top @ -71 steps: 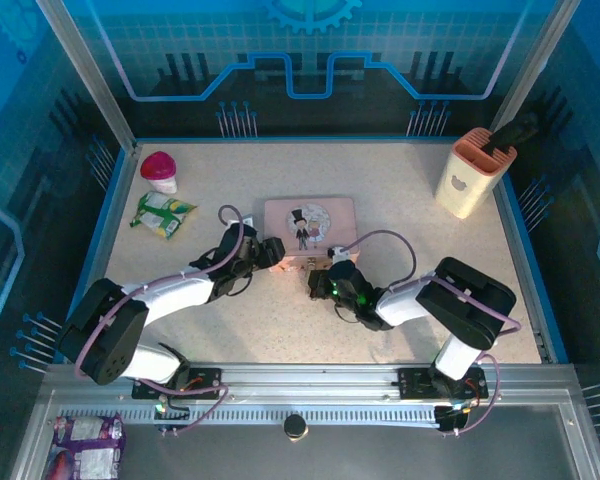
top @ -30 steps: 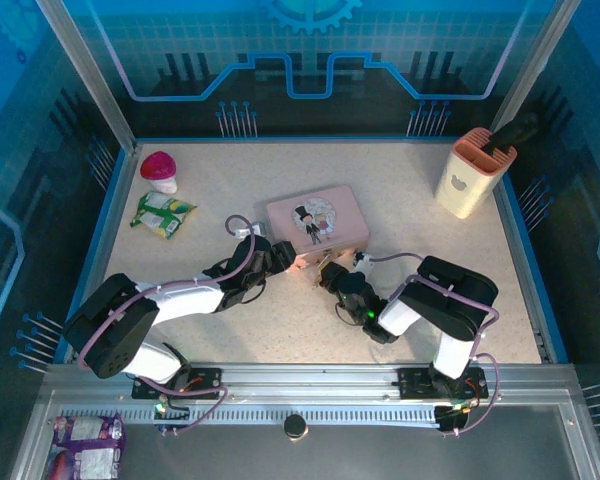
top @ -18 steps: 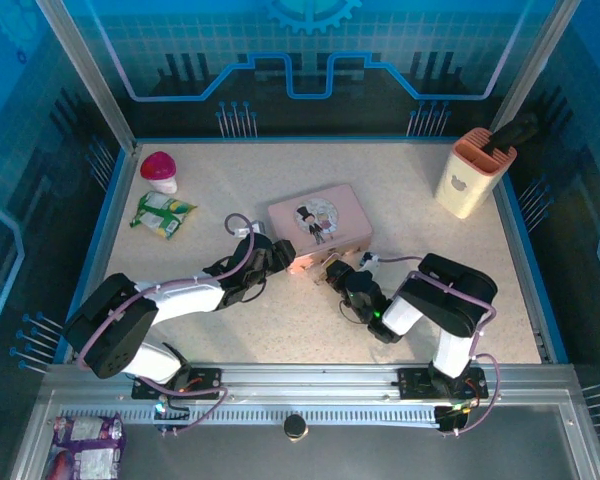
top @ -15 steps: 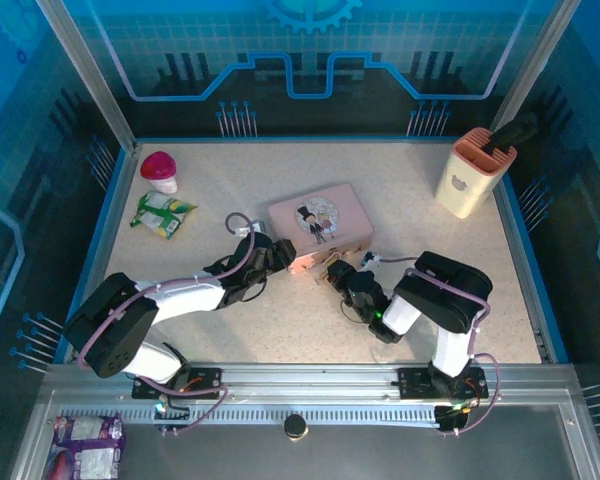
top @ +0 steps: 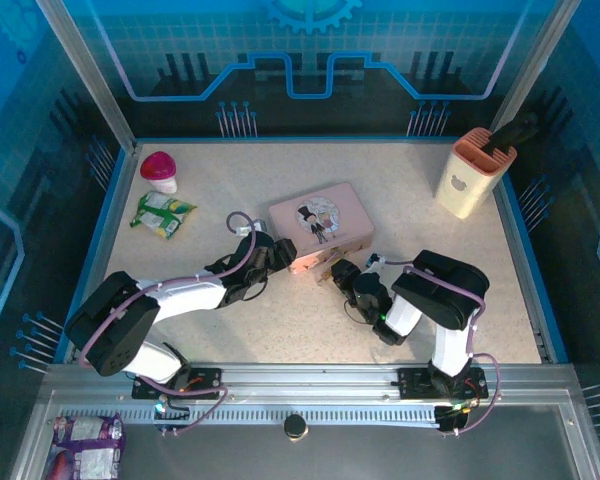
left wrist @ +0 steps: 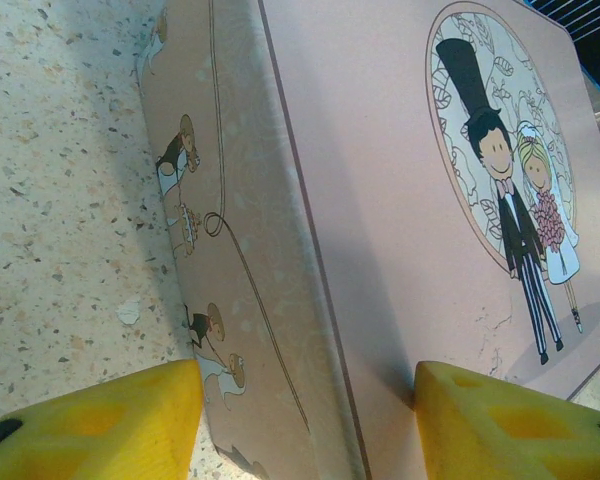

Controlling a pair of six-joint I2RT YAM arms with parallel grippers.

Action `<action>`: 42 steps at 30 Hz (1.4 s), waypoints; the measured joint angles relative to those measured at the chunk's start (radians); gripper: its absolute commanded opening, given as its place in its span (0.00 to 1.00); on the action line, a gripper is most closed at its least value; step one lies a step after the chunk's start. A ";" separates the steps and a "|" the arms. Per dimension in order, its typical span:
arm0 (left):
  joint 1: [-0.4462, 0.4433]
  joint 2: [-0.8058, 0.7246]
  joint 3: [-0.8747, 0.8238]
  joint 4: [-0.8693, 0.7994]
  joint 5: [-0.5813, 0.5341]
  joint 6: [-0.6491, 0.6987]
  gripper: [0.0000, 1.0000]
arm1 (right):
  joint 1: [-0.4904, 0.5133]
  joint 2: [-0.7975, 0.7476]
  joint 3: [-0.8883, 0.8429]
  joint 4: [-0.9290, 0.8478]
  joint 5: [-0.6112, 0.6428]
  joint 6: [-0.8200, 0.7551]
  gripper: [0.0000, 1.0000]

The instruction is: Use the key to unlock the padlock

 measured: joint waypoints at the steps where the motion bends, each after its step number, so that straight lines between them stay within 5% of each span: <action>1: 0.000 0.000 0.000 0.000 0.000 0.000 0.58 | 0.000 0.003 0.000 0.003 0.002 0.003 0.19; 14: 0.000 0.000 0.007 -0.013 0.000 0.000 0.57 | -0.002 0.036 -0.008 0.070 -0.002 -0.007 0.00; 26: 0.000 0.002 0.007 -0.011 0.001 -0.007 0.57 | -0.007 0.029 -0.005 0.060 0.000 -0.033 0.00; 42: 0.000 0.059 0.048 0.019 0.008 -0.051 0.56 | -0.004 0.029 0.063 0.005 0.179 -0.060 0.00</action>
